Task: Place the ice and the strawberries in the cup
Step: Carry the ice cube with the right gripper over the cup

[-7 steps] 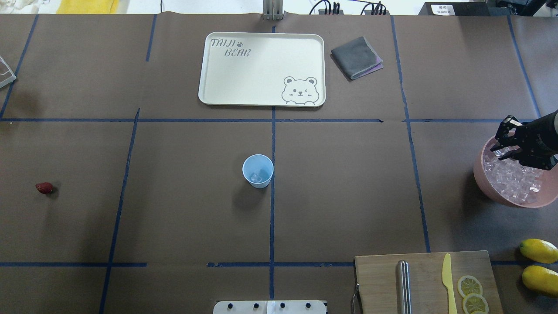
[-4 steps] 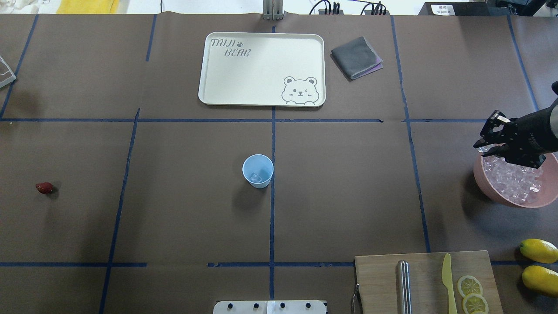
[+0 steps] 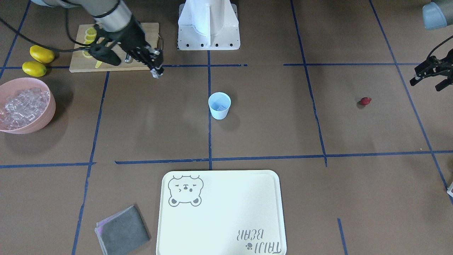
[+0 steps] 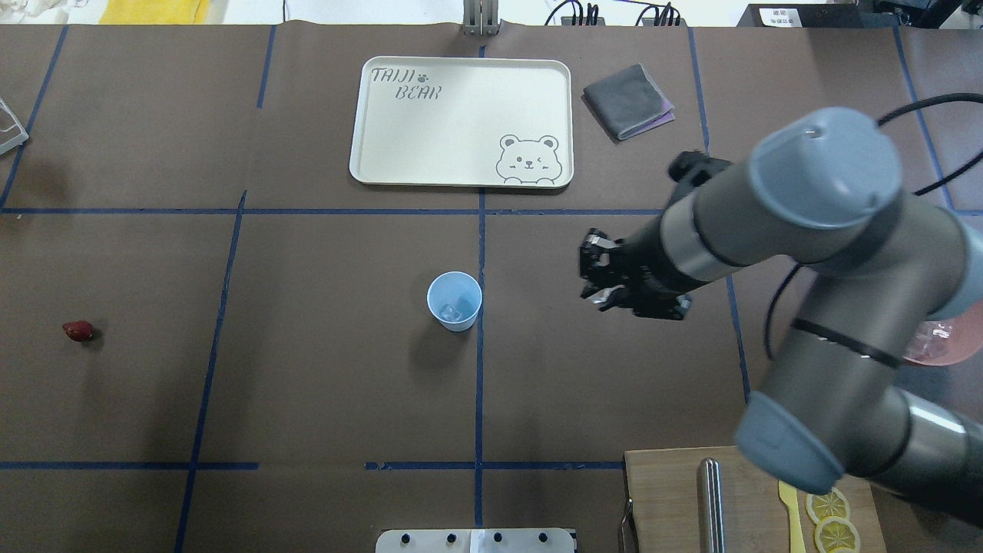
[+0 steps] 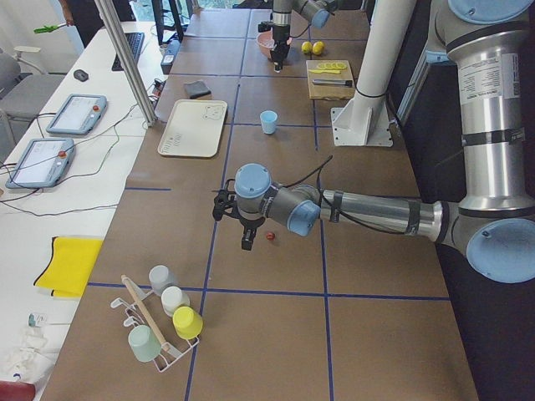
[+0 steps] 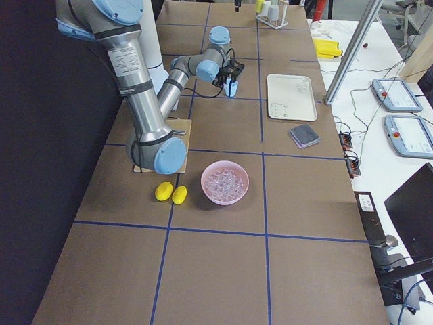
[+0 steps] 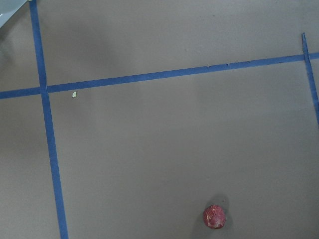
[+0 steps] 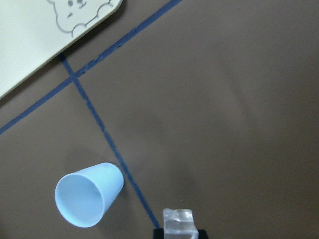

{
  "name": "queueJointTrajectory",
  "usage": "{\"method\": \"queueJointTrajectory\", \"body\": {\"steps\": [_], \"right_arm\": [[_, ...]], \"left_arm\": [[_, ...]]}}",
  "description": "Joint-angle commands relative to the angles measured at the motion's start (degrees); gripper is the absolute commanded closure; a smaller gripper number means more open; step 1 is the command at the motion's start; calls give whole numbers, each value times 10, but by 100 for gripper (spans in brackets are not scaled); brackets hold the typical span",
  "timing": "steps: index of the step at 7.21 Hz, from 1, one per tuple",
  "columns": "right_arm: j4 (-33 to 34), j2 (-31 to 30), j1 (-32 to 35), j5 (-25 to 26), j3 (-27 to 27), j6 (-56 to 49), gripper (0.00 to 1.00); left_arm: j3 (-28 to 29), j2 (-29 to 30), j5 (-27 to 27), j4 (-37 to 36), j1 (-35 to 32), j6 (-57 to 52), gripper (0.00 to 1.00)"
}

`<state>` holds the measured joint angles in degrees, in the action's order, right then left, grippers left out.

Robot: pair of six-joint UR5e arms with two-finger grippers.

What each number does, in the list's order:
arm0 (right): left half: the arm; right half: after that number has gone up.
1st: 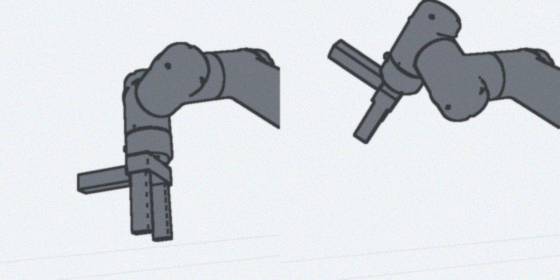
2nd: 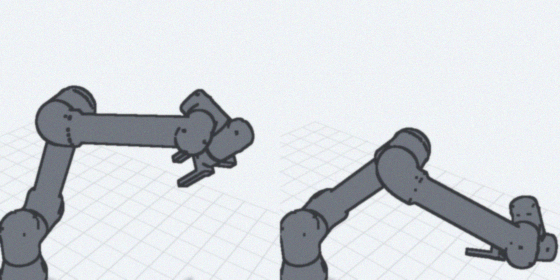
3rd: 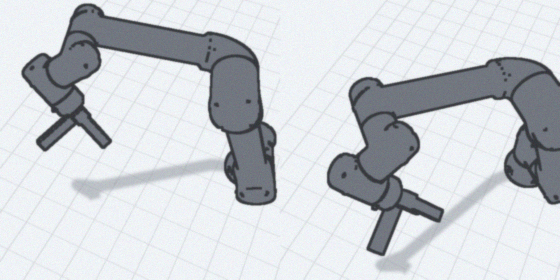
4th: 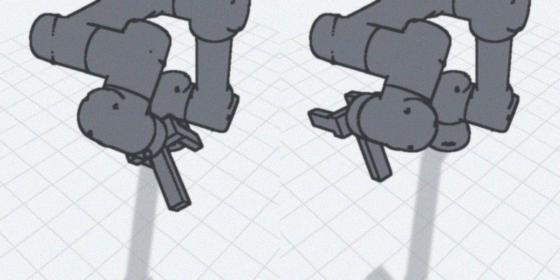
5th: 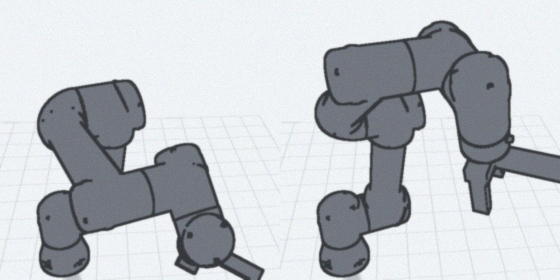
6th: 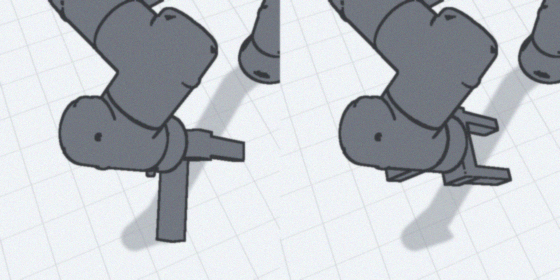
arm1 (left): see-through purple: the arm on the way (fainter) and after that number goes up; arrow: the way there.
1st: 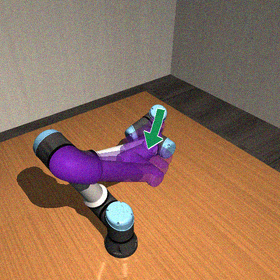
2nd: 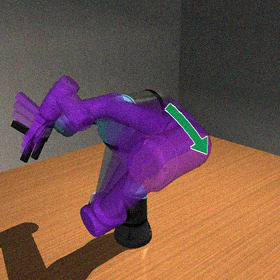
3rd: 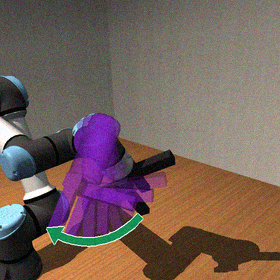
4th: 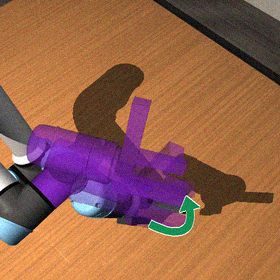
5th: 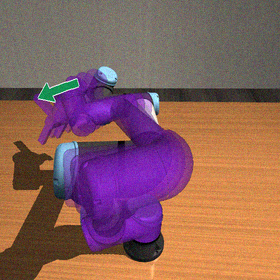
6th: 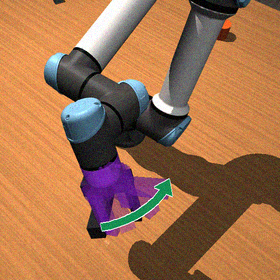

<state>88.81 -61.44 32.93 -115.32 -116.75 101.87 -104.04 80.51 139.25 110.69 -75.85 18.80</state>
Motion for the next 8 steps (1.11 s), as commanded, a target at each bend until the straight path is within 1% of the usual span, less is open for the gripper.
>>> {"method": "queueJointTrajectory", "body": {"steps": [1, 2, 3, 4, 5, 6, 7, 8], "right_arm": [[25, 114, -45, 52, 106, -2, 99], [2, 144, -45, 53, 161, 1, 99], [-60, 152, -47, 54, 206, 18, 99], [-84, 170, -47, 55, 243, 26, 99], [-84, 171, -50, 56, 248, 28, 98], [-84, 171, -52, 56, 249, 28, 70], [-84, 171, -52, 55, 250, 28, 32], [-84, 171, -52, 55, 250, 28, 17]], "left_arm": [[-1, 0, 1, 1, 0, 0, 0], [-5, -6, 1, 1, 0, 0, 0], [-11, -8, 1, 0, 0, 0, 0], [-13, -8, 1, 0, 0, 0, 0], [-13, -8, 1, 1, 0, 1, 0], [-14, -8, 1, 0, 1, 1, 0], [-14, -8, 1, 0, 0, 1, 0], [-14, -8, 1, 1, 0, 0, 0]]}}
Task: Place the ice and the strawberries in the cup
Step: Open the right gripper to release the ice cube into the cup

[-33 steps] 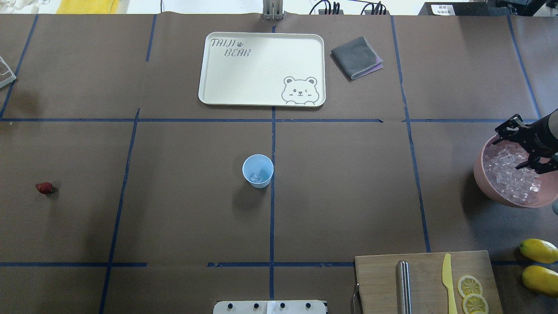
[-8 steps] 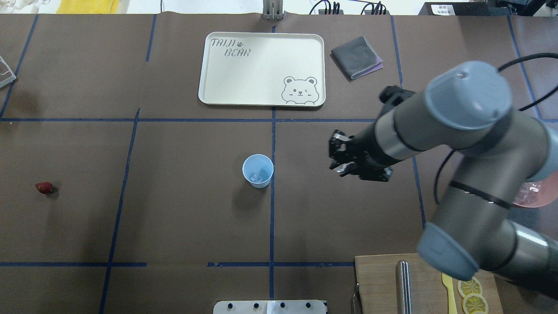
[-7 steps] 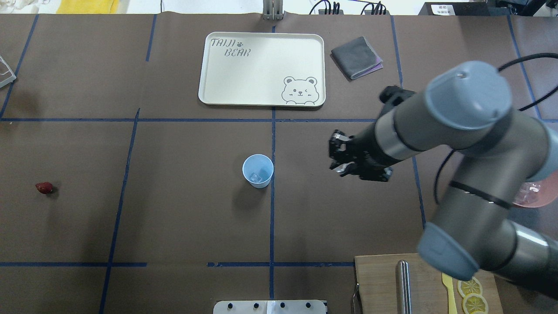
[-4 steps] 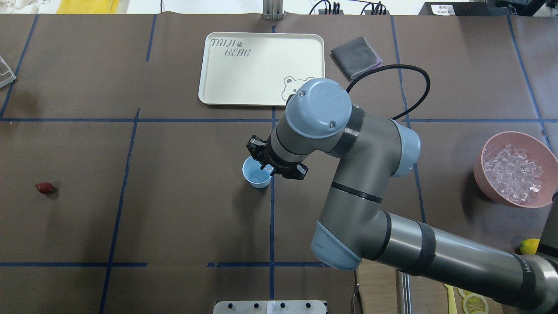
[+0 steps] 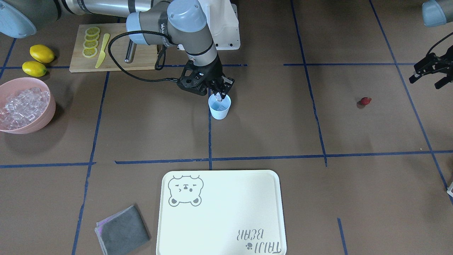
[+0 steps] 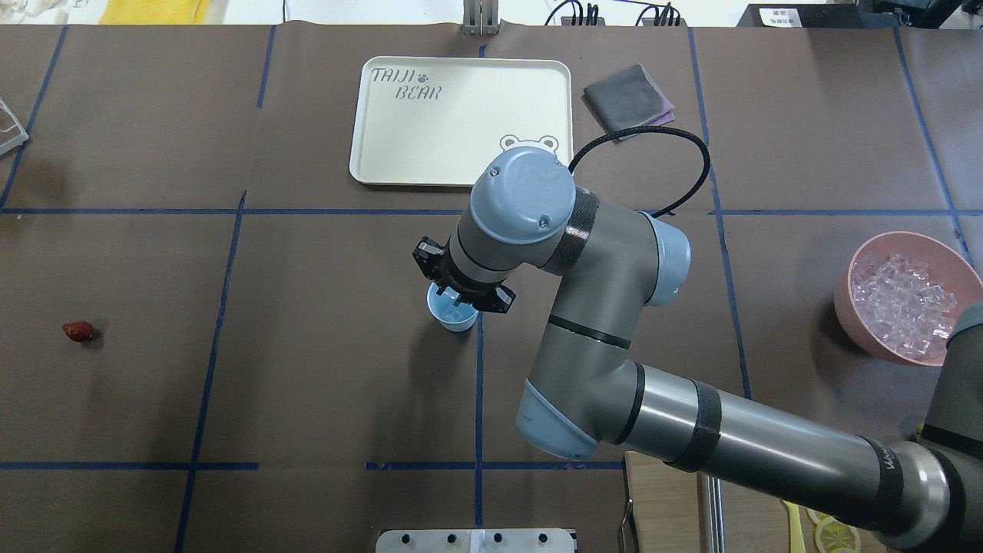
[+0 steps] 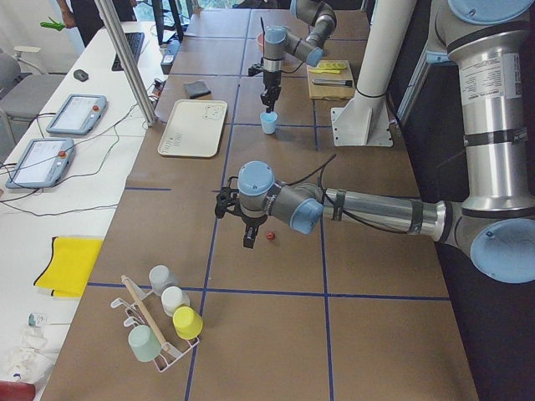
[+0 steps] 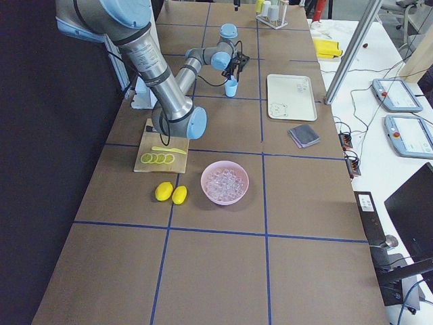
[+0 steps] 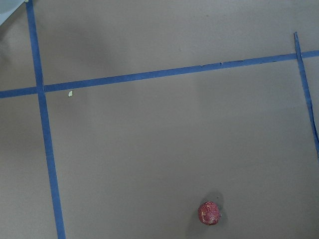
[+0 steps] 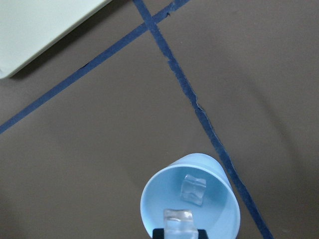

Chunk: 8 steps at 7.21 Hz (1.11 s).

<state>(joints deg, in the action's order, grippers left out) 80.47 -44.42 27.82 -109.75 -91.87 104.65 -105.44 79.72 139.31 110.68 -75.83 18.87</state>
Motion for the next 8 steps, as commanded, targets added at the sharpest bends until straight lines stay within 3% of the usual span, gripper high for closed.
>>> {"method": "queueJointTrajectory", "body": {"steps": [1, 4, 7, 8], "right_arm": [[-1, 0, 0, 0, 0, -1, 1], [0, -5, 13, -5, -8, -3, 0], [2, -147, 80, -38, -161, -14, 0], [4, -188, 111, -56, -185, -57, 0]], "left_arm": [[0, 0, 0, 0, 0, 0, 0], [1, 0, -1, 0, 0, 0, 0], [5, -1, -1, 0, 1, 0, 0], [5, -1, 0, 0, 0, -1, 0]]}}
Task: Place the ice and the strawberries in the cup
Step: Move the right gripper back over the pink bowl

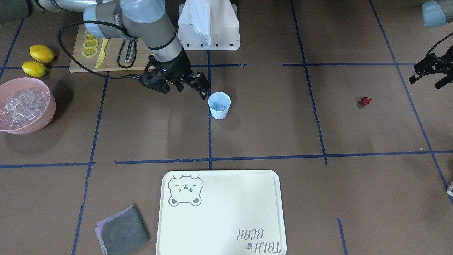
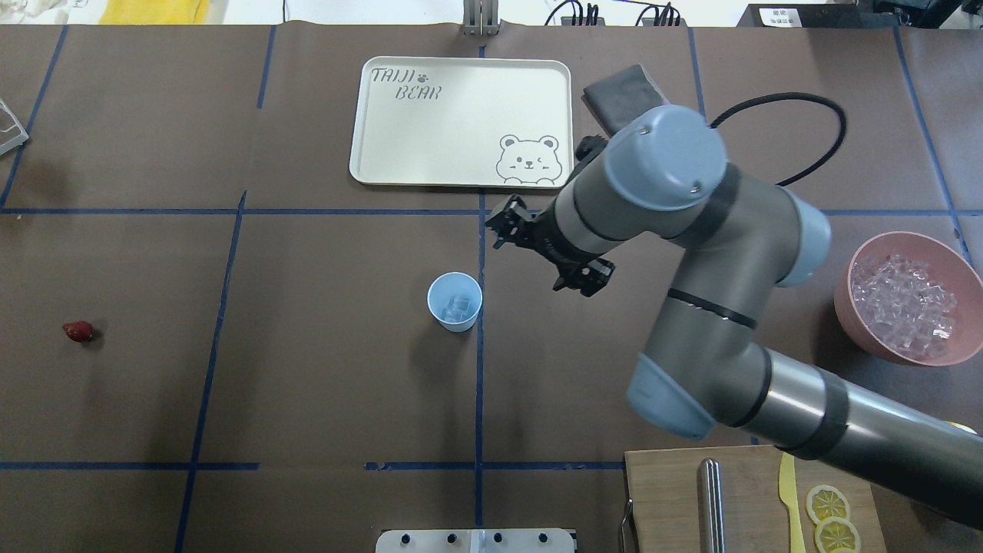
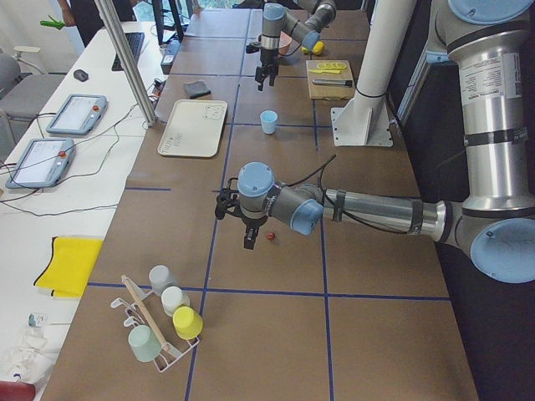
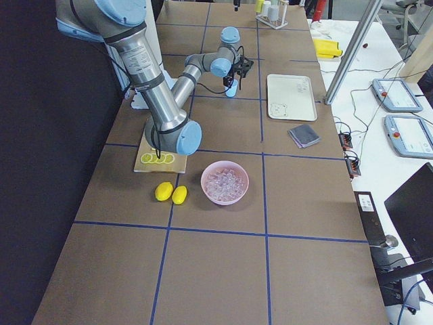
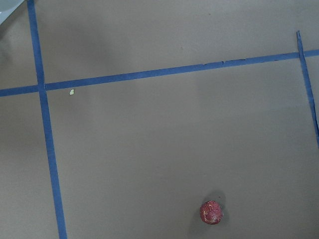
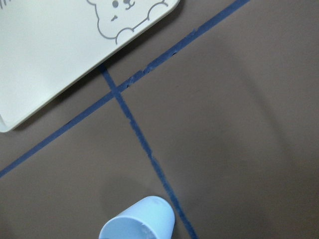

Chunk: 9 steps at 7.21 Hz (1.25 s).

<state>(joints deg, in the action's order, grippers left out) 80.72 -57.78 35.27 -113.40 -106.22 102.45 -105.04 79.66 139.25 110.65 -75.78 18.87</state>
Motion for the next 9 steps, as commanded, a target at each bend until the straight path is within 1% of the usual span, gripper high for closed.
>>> {"method": "queueJointTrajectory", "body": {"steps": [1, 2, 3, 4, 5, 6, 7, 8, 9], "right_arm": [[1, -93, 74, -49, -47, -111, 0], [1, -132, 105, -61, -50, -184, 0], [1, -171, 123, -62, -60, -257, 0], [1, -226, 140, -62, -80, -350, 0], [1, -266, 172, -71, -86, -435, 0], [1, -292, 200, -74, -83, -520, 1], [1, -318, 225, -73, -67, -633, 1], [1, -332, 240, -69, -55, -725, 1], [1, -356, 241, -64, -53, -773, 2]], "left_arm": [[-1, 0, 1, 0, 0, -1, 0], [1, 0, 0, 0, 0, -1, 0], [-1, 0, 0, 0, 0, -1, 0], [0, 0, -1, 0, 0, -1, 0], [-3, -1, 0, 0, 0, -1, 0], [-3, -12, -1, 5, 0, -1, 0], [-1, -13, -2, 16, 1, -1, 0], [0, -14, -2, 16, 1, -1, 0], [0, -14, -2, 16, 1, -1, 0]]}}
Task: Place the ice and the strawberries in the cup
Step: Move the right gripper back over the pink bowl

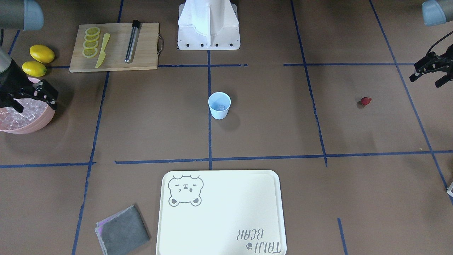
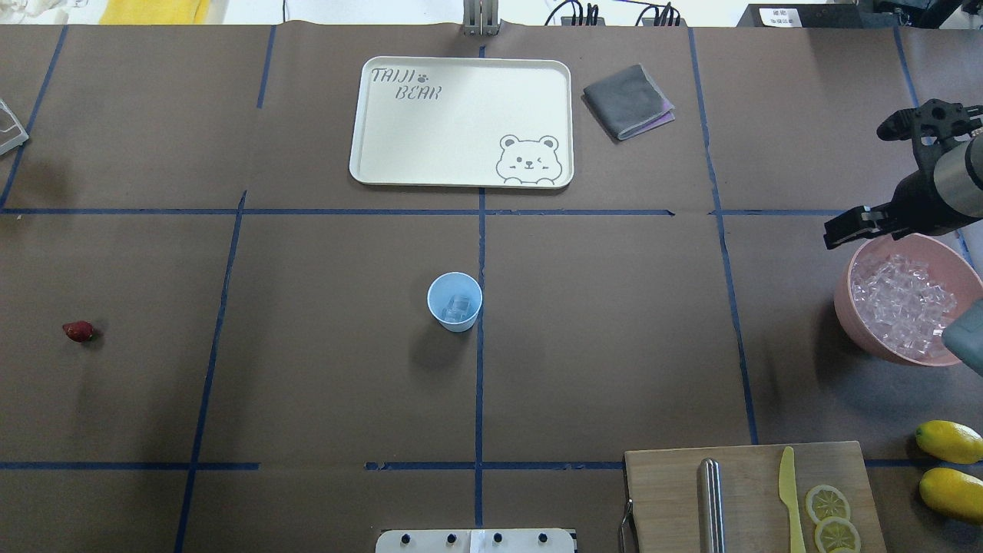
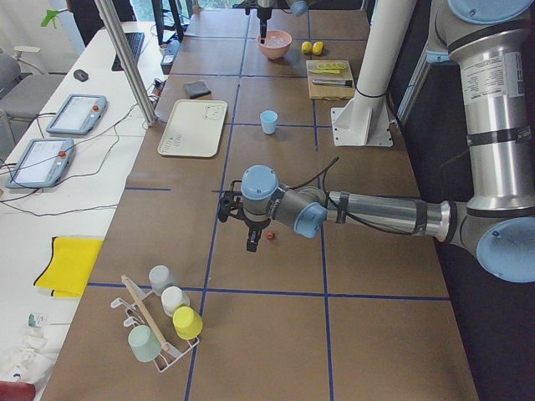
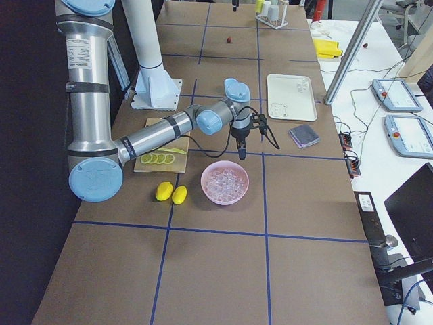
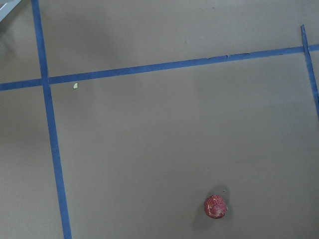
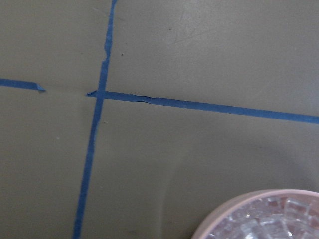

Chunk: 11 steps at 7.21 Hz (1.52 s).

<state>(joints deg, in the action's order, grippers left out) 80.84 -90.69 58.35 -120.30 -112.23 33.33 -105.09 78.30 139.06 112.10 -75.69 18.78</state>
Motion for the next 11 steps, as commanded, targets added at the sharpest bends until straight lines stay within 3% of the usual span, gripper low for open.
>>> {"method": "queueJointTrajectory", "body": {"steps": [1, 5, 11], "right_arm": [[-3, -49, 10, 17, 10, -105, 2], [-7, -72, 8, 17, 35, -105, 15], [-6, -70, 7, 11, 60, -96, 18]], "left_arm": [[1, -1, -2, 1, 0, 0, 0], [1, -1, -2, 1, 0, 0, 0], [0, -1, -3, 1, 0, 0, 0]]}}
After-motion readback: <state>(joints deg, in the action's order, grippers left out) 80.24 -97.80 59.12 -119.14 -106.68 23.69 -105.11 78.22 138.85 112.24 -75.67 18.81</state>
